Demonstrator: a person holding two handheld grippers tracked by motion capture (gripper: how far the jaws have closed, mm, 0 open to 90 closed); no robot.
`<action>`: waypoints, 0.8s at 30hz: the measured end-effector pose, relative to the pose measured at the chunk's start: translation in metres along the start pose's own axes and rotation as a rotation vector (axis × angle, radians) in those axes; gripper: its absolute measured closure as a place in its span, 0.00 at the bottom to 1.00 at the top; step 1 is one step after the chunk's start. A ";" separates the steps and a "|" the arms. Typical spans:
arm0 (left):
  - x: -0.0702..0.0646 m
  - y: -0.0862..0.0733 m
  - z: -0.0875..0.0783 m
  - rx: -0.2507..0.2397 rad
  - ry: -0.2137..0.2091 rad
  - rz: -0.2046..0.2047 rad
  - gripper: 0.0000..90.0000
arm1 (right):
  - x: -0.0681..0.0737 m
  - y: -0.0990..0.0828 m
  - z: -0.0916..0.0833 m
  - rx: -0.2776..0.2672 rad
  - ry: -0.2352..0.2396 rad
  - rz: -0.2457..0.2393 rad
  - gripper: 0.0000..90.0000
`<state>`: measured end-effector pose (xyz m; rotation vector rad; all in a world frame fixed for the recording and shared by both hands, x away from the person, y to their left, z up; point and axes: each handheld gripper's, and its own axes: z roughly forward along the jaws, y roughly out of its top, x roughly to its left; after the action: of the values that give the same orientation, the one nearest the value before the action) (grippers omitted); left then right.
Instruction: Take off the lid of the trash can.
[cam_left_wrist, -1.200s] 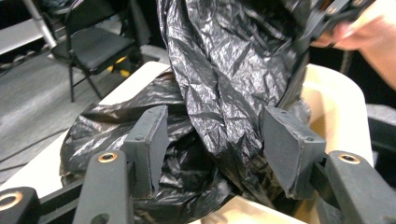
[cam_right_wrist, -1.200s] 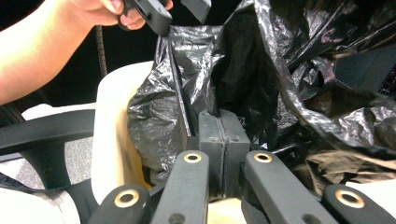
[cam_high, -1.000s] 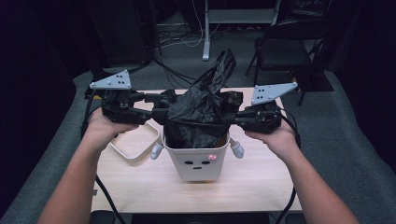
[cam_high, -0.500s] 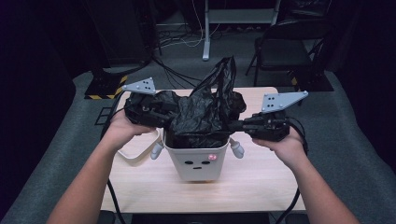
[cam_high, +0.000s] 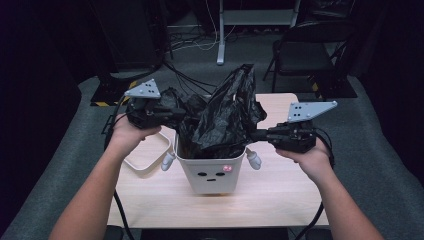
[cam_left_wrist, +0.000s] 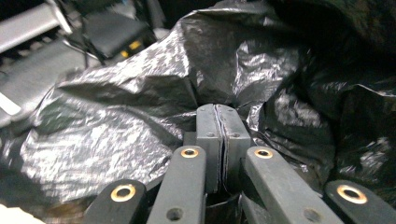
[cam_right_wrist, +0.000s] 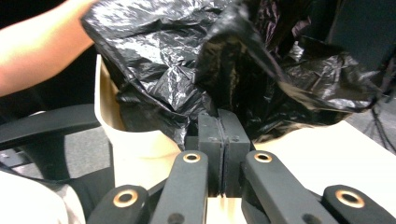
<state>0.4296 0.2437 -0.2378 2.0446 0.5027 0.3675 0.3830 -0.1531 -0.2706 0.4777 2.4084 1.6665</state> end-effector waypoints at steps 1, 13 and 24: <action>0.001 0.000 -0.004 -0.013 0.012 -0.006 0.99 | -0.002 -0.001 -0.001 0.001 -0.012 -0.002 0.99; 0.010 -0.023 -0.031 -0.025 0.027 -0.050 0.99 | -0.022 -0.020 -0.009 -0.001 -0.084 0.068 0.97; -0.013 -0.012 -0.036 -0.044 -0.041 0.014 0.99 | -0.004 0.010 -0.040 -0.078 -0.170 0.034 0.61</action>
<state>0.3994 0.2697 -0.2309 2.0095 0.4520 0.3415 0.3755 -0.1863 -0.2476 0.6235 2.2180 1.6542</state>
